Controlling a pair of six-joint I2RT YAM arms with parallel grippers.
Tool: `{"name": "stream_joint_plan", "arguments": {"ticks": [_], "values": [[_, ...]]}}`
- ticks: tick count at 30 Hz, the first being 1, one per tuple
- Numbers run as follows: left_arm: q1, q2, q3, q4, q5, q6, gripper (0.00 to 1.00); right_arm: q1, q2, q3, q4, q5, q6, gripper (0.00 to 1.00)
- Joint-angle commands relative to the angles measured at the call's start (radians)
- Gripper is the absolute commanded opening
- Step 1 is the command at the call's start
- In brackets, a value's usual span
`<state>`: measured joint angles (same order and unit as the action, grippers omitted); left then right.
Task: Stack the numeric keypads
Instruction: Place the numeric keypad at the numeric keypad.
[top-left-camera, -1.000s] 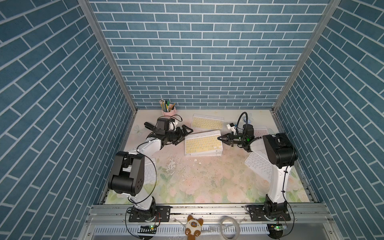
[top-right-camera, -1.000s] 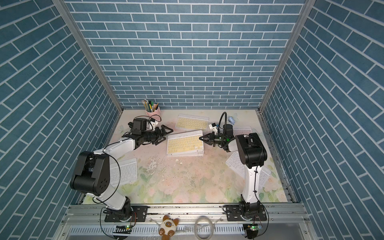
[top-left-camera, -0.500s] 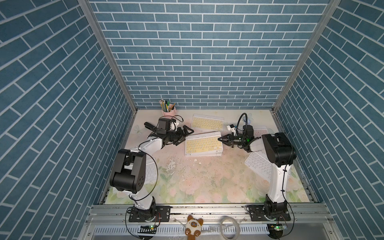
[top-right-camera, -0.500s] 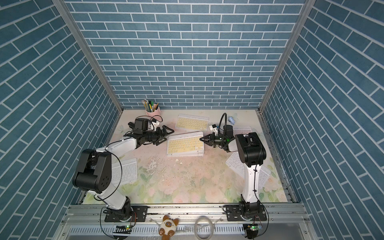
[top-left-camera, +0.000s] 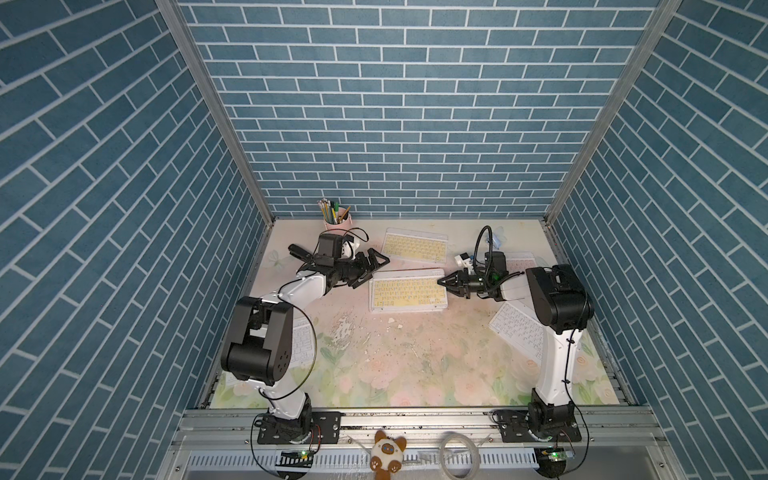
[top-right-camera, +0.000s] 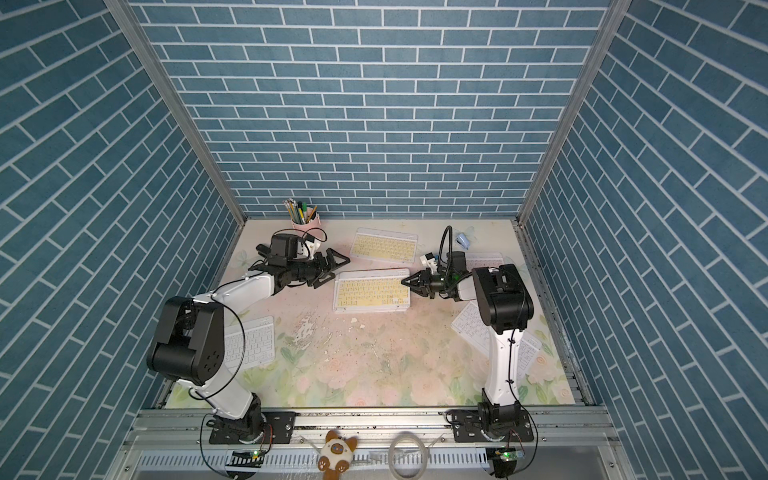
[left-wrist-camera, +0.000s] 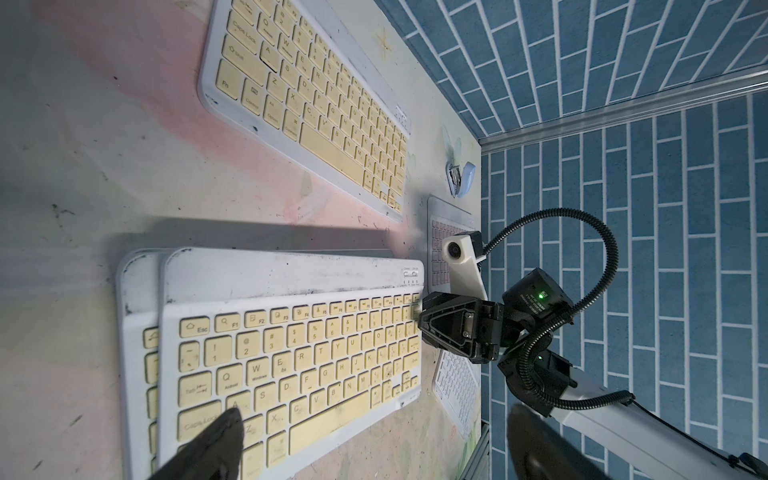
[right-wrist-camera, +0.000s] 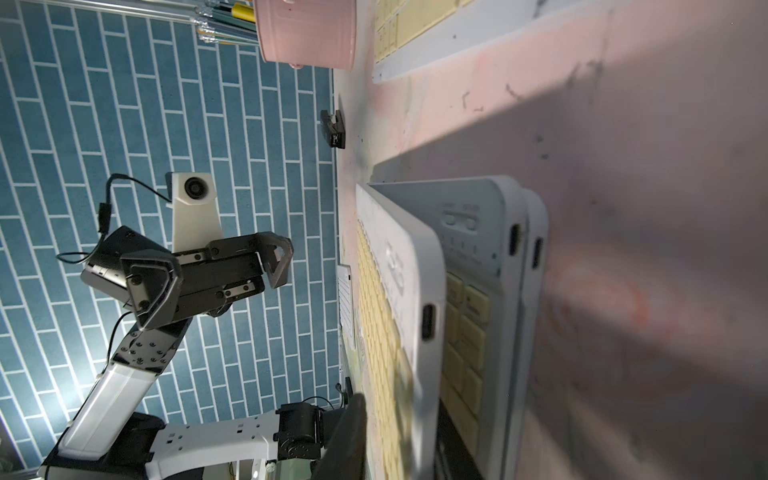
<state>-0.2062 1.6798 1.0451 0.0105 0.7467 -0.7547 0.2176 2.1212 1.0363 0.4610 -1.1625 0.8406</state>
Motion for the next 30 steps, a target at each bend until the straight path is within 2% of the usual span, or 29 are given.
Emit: {"name": "stream_joint_plan", "arguments": {"ticks": [1,8,15,28,30], "values": [[-0.009,0.02,0.023,-0.019,0.011,0.016,1.0,-0.003,-0.054,0.047,-0.206,0.038,-0.178,0.28],[-0.017,0.022,0.027,-0.025,0.011,0.016,1.0,-0.003,-0.098,0.118,-0.508,0.151,-0.357,0.29],[-0.025,0.033,0.029,-0.02,0.006,0.013,1.0,0.012,-0.092,0.187,-0.685,0.237,-0.451,0.3],[-0.028,0.041,0.033,-0.035,0.006,0.024,1.0,0.029,-0.112,0.245,-0.868,0.444,-0.532,0.32],[-0.028,0.04,0.038,-0.054,0.002,0.04,1.0,0.033,-0.132,0.249,-0.885,0.481,-0.526,0.35]]}}
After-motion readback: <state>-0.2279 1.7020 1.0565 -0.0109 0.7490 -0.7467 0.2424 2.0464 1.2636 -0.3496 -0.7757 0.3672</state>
